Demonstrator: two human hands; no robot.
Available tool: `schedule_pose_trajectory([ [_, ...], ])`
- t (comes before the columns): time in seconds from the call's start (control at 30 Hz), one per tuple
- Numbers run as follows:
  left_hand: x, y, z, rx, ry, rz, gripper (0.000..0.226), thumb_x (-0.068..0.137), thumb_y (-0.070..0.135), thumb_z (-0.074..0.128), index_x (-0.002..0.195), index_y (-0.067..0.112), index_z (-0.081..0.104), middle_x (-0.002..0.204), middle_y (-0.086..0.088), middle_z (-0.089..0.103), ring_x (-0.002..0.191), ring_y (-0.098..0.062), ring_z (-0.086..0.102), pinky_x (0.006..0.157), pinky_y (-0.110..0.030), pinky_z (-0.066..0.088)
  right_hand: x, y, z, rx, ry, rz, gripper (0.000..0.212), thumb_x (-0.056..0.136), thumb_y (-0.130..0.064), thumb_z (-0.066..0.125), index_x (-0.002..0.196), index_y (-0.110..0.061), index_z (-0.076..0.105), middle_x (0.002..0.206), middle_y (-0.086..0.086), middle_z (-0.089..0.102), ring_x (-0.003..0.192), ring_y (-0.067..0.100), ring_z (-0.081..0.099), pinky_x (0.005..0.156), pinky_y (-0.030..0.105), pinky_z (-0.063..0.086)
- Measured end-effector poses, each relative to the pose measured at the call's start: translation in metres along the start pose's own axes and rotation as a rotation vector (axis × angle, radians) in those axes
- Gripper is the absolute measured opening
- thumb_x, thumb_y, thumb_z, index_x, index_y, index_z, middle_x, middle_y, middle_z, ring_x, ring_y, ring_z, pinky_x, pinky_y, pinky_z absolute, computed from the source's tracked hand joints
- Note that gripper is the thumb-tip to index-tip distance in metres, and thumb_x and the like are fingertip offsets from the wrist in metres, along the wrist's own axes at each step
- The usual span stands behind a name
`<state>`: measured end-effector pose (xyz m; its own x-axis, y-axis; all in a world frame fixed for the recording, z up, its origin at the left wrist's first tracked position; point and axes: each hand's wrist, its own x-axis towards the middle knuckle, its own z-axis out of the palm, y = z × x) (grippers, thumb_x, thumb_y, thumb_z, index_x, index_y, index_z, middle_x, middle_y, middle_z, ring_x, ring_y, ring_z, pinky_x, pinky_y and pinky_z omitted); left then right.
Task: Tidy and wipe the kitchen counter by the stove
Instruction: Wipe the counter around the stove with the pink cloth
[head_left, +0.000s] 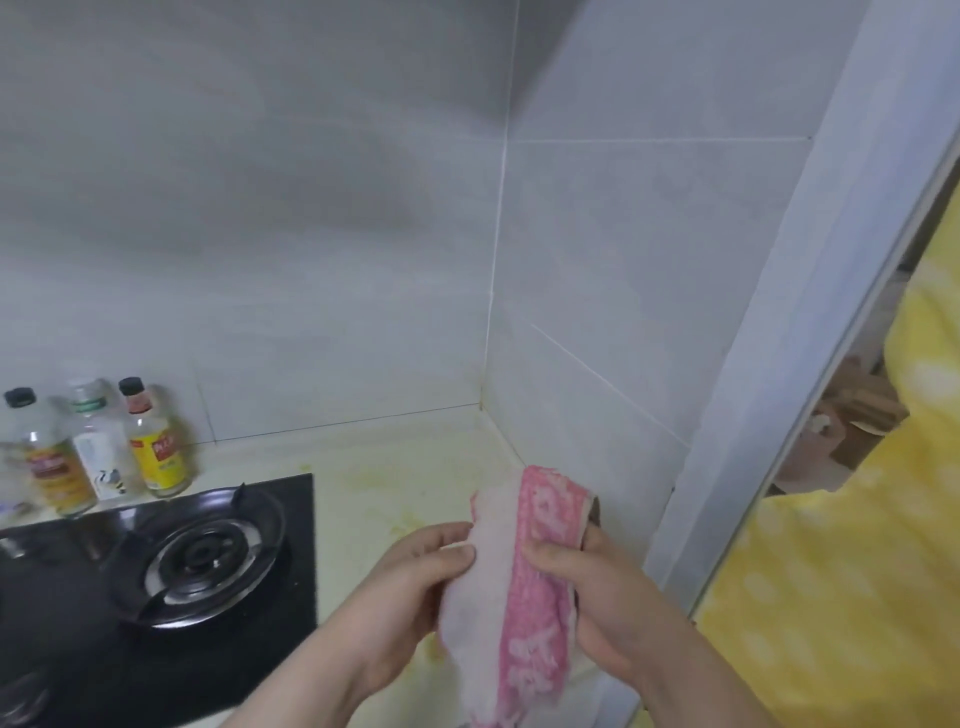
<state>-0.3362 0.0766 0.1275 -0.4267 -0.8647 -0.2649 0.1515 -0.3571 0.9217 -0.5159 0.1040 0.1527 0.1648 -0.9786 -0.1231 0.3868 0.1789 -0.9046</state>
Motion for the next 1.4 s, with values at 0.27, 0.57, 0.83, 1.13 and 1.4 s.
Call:
schedule_pose_trajectory([
  [0.27, 0.005, -0.003, 0.020, -0.177, 0.137, 0.098, 0.056, 0.077, -0.006, 0.068, 0.124, 0.024, 0.061, 0.109, -0.022, 0.070, 0.099, -0.038, 0.068, 0.081, -0.039, 0.056, 0.005, -0.015, -0.036, -0.359, -0.022, 0.165, 0.033, 0.090, 0.009, 0.057, 0.117, -0.007, 0.066, 0.110, 0.013, 0.073, 0.105, 0.029, 0.069, 0.101, 0.049, 0.049],
  [0.57, -0.003, -0.033, 0.052, 0.341, 0.461, 0.227, 0.035, 0.080, -0.005, 0.073, 0.098, 0.025, 0.070, 0.106, 0.002, 0.071, 0.096, -0.010, 0.066, 0.079, -0.017, 0.049, -0.003, 0.000, -0.073, -0.497, 0.244, 0.109, 0.009, 0.088, -0.010, 0.071, 0.095, -0.008, 0.075, 0.086, 0.006, 0.077, 0.083, 0.022, 0.074, 0.083, 0.039, 0.058],
  [0.83, -0.012, -0.047, 0.080, 1.028, 0.549, 0.253, 0.029, 0.087, 0.021, 0.068, 0.114, 0.031, 0.064, 0.112, 0.020, 0.056, 0.107, -0.002, 0.055, 0.090, -0.014, 0.040, -0.025, 0.005, -0.106, -0.681, 0.293, 0.094, 0.057, 0.082, -0.022, 0.077, 0.124, -0.027, 0.040, 0.112, -0.001, 0.059, 0.103, 0.015, 0.063, 0.088, 0.031, 0.052],
  [1.13, -0.015, -0.057, 0.095, 0.782, 0.488, 0.280, 0.012, 0.095, 0.018, 0.057, 0.087, 0.009, 0.057, 0.074, -0.008, 0.059, 0.051, -0.007, 0.056, 0.048, -0.018, 0.043, -0.043, 0.016, -0.138, -1.219, 0.146, -0.095, 0.019, 0.076, -0.022, 0.068, 0.071, -0.039, 0.060, 0.097, -0.006, 0.050, 0.094, 0.013, 0.053, 0.080, 0.025, 0.045],
  [1.4, -0.007, -0.075, 0.102, 0.359, 0.264, 0.062, 0.029, 0.087, 0.031, 0.061, 0.106, 0.010, 0.056, 0.095, -0.007, 0.063, 0.084, -0.018, 0.061, 0.071, -0.027, 0.046, -0.056, 0.021, -0.144, -0.833, 0.219, -0.109, 0.018, 0.085, 0.003, 0.055, 0.090, -0.012, 0.062, 0.073, 0.013, 0.068, 0.060, 0.019, 0.065, 0.059, 0.028, 0.049],
])
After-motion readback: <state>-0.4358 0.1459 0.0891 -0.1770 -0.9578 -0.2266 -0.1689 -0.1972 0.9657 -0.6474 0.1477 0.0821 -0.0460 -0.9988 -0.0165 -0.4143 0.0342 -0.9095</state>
